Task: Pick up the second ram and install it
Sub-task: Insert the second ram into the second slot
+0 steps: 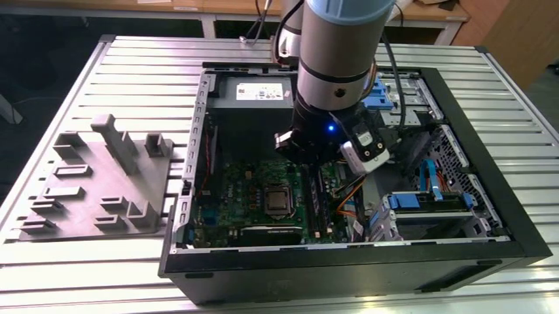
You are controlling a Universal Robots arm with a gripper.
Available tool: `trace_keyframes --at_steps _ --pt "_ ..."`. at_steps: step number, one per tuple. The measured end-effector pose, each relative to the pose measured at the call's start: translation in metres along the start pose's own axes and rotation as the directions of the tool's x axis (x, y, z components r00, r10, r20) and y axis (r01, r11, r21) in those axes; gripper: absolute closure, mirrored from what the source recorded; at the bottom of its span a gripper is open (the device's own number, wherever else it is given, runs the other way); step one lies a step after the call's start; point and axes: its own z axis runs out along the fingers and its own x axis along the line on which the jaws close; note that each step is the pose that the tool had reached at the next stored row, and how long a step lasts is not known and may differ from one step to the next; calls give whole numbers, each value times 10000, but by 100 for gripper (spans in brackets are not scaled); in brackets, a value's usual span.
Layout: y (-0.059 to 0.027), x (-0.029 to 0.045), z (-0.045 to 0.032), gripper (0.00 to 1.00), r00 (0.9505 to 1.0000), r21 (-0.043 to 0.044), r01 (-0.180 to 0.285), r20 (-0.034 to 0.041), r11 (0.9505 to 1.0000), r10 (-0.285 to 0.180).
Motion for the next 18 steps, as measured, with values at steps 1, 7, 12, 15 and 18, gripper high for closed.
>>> trace_keyframes --at_steps 1,7,12,15,18 --pt "0 0 14 89 10000 1 -4 0 10000 4" --pt "-20 3 55 89 10000 2 -11 0 10000 11" --pt "-34 5 106 89 10000 1 -20 1 10000 20" --pt "-36 4 111 89 10000 4 -21 0 10000 21" --pt "-45 -14 113 89 10000 1 -19 -5 10000 19"
